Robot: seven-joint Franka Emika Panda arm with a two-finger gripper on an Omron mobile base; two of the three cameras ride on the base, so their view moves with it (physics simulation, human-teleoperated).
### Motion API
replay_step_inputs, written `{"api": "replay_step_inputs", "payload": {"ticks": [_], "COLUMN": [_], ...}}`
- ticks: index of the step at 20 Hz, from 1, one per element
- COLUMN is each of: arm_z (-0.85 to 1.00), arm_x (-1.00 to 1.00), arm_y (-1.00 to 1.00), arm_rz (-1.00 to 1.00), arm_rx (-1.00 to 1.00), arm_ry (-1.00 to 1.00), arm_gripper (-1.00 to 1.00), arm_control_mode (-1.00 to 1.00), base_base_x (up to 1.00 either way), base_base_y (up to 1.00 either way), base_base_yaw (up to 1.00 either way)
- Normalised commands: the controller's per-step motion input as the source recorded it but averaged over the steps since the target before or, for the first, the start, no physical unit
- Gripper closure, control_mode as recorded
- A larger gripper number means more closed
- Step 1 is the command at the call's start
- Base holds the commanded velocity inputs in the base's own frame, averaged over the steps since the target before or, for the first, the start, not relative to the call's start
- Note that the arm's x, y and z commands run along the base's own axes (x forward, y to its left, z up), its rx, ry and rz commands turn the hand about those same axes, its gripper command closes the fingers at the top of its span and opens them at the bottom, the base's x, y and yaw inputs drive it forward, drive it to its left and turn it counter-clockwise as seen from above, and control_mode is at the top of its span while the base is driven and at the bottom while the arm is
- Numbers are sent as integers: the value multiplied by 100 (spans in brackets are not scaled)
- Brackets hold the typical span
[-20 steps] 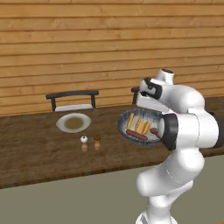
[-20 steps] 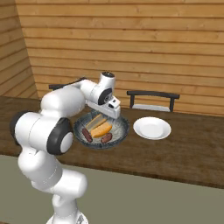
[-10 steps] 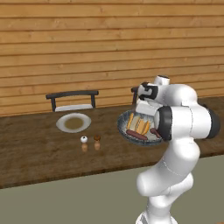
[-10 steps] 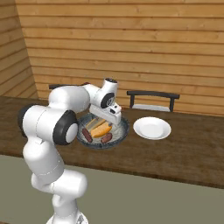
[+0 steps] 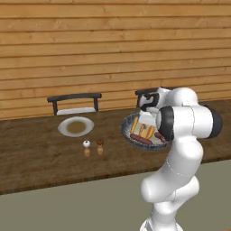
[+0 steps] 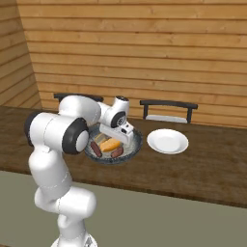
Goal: Place one bun and one sausage from the bowl on each plate.
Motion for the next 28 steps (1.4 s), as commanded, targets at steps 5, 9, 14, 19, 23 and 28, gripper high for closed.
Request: {"api": "replay_step_inputs", "payload": {"ticks": [5,9,14,19,23,28], "arm_z": [-34,-76,-67,-57,-31,-2], "arm_x": [30,2,-13,-30,-33,-14], "arm_y": [12,2,0,0,12,9], "arm_rz": [1,0,0,2,0,0], "arm_rx": [0,0,0,0,0,0], "arm_ry": [1,6,0,-14,-10,-3], "arm_gripper": [-100,-100,-100,-100,100,100], "arm_control_mode": [-100,-100,-100,-100,-100,-100], "base_base_x": [0,0,0,0,0,0], "base_base_y": [0,0,0,0,0,0], "base_base_yaw": [0,0,0,0,0,0]}}
